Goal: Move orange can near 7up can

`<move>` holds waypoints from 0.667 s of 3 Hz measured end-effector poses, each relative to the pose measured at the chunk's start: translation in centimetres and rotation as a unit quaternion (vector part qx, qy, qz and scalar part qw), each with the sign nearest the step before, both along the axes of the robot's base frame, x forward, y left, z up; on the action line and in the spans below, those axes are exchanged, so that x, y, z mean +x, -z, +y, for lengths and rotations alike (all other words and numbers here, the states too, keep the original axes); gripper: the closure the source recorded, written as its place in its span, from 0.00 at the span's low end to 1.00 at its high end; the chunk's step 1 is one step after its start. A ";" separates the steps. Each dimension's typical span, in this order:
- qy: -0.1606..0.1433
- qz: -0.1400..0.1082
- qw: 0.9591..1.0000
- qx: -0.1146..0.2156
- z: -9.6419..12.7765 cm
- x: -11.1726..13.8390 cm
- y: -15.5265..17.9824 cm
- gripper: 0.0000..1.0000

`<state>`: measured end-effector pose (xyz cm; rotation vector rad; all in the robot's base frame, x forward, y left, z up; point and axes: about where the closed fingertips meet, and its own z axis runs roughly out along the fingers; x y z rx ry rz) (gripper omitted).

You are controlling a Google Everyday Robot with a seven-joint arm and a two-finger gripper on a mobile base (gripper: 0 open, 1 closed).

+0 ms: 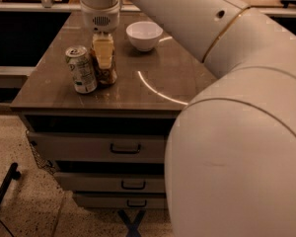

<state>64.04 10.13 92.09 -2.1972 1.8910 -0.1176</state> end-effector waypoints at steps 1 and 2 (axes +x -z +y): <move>-0.001 -0.004 1.000 0.004 0.3 0.3 0.1 0.00; -0.005 -0.006 0.999 0.042 -0.8 0.4 -0.3 0.00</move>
Offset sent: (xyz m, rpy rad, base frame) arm 0.0016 -0.0552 0.0261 0.3343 -0.0100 0.0339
